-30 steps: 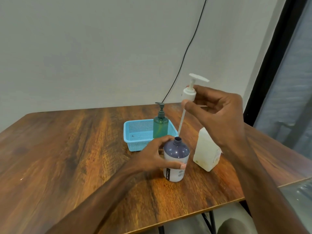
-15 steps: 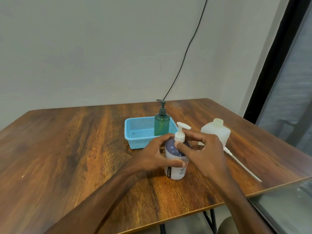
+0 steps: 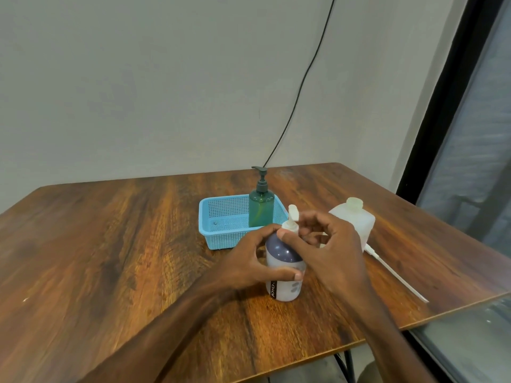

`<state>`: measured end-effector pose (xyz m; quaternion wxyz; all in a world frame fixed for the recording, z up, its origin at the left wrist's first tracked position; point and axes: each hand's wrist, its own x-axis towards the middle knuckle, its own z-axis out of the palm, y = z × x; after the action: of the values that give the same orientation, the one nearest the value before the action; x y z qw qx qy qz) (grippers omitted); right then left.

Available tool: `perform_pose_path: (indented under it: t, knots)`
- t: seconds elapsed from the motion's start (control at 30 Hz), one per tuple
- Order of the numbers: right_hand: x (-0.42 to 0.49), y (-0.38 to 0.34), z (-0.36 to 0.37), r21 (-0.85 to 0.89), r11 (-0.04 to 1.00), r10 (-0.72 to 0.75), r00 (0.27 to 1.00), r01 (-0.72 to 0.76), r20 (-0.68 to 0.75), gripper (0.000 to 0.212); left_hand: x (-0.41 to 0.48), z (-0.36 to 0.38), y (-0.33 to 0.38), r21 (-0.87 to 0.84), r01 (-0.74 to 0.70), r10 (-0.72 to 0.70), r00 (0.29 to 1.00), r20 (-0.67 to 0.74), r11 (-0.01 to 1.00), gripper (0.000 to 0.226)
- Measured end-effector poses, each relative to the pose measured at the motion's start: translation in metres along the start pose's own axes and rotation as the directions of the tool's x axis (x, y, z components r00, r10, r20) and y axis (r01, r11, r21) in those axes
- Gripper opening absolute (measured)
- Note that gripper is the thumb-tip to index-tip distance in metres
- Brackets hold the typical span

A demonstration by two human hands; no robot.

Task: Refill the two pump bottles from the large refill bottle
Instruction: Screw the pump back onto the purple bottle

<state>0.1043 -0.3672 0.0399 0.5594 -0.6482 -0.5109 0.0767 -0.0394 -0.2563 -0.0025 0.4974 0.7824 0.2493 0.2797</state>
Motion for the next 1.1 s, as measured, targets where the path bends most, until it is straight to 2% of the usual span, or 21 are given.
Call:
perform_pose_path:
  t: [0.13, 0.3, 0.47, 0.67, 0.77, 0.87, 0.93, 1.0, 1.1]
  knots:
    - [0.001, -0.003, -0.003, 0.033, 0.999, -0.023, 0.994, 0.019, 0.111, 0.038, 0.0, 0.001, -0.001, 0.004, -0.014, 0.014, 1.0, -0.001, 1.0, 0.076]
    - [0.0, 0.0, 0.002, 0.015, 1.0, -0.022, 0.999, 0.022, 0.038, 0.038, -0.001, 0.002, -0.002, 0.016, -0.048, 0.048, 0.999, -0.021, 0.999, 0.069]
    - [0.003, 0.004, -0.002, 0.019, 0.999, -0.032, 0.989, 0.029, 0.144, 0.042, 0.001, 0.002, -0.002, 0.014, -0.041, 0.042, 0.999, -0.024, 0.999, 0.08]
    - [0.003, 0.002, 0.004, 0.025, 1.0, -0.015, 1.0, 0.015, 0.026, 0.042, 0.001, 0.0, -0.001, 0.008, -0.072, 0.072, 0.997, -0.004, 0.997, 0.068]
    - [0.005, 0.001, 0.003, 0.025, 1.0, 0.004, 0.992, -0.008, 0.13, 0.044, 0.001, 0.0, 0.0, 0.008, -0.078, 0.078, 0.997, -0.001, 0.997, 0.068]
    - [0.006, -0.003, -0.008, 0.121, 0.993, -0.013, 0.98, -0.011, 0.2, 0.031, 0.002, 0.001, -0.001, -0.006, -0.073, 0.073, 0.997, -0.012, 0.997, 0.073]
    - [0.006, -0.003, -0.01, 0.168, 0.986, -0.026, 0.99, 0.003, 0.135, 0.026, 0.003, 0.002, -0.002, 0.002, -0.068, 0.068, 0.998, -0.015, 0.998, 0.073]
    - [0.004, 0.001, -0.003, 0.137, 0.991, -0.019, 0.999, 0.012, 0.05, 0.032, 0.004, 0.002, -0.003, 0.01, -0.075, 0.075, 0.997, -0.017, 0.997, 0.071]
    - [0.0, 0.004, 0.007, 0.105, 0.994, 0.028, 0.998, -0.033, 0.057, 0.039, 0.002, 0.002, -0.004, -0.008, -0.065, 0.065, 0.998, -0.01, 0.998, 0.07]
